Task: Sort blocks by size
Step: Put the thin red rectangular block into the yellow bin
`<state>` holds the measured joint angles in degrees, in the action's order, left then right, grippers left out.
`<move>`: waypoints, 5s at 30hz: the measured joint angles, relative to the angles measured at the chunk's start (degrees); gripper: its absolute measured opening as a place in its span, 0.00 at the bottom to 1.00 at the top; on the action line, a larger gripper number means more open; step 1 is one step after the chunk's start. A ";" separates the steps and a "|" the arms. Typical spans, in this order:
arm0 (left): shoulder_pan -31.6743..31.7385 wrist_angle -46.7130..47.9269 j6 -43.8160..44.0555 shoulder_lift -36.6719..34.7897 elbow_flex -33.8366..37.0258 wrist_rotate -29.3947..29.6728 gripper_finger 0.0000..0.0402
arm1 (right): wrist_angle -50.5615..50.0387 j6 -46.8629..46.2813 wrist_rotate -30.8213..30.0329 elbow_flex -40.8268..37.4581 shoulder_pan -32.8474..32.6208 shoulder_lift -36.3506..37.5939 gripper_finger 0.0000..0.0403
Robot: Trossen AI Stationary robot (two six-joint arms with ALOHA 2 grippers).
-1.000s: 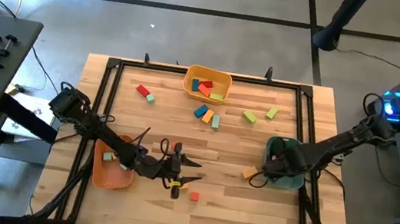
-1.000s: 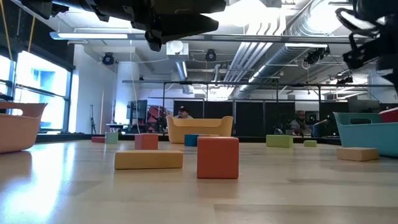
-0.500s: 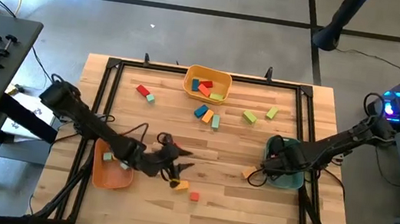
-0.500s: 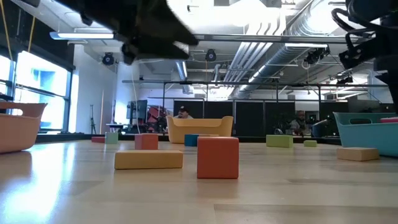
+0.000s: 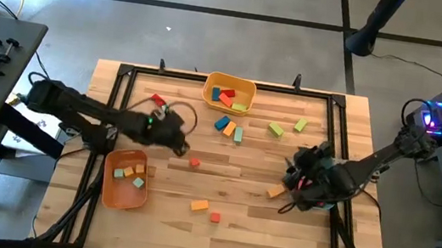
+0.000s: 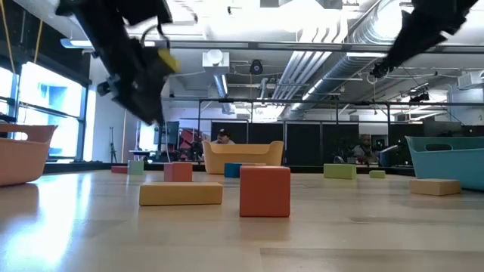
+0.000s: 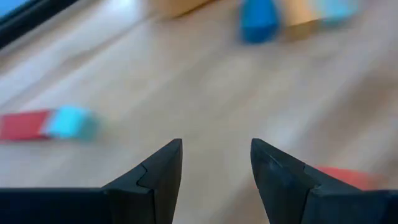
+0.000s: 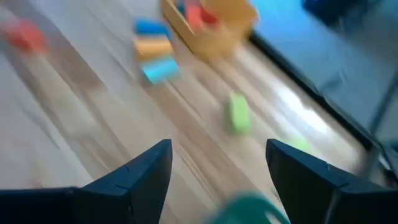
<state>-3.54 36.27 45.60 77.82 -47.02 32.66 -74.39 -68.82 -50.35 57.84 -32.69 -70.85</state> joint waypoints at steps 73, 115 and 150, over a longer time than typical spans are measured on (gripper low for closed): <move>52.39 -22.84 -15.24 15.16 -0.66 -29.99 0.48 | 56.89 24.42 -1.64 -17.88 -1.60 -2.75 0.63; 45.86 -10.16 -72.29 28.28 -12.75 -29.48 0.58 | 57.00 23.74 -1.26 -17.88 -0.35 -2.75 0.63; 36.32 -2.36 -51.60 17.88 -31.68 -28.65 0.19 | 56.87 23.87 -17.57 -17.88 -13.91 -2.75 0.63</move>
<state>32.78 33.91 -6.00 95.70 -78.70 4.00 -17.52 -44.95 -67.92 39.97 -46.60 -73.60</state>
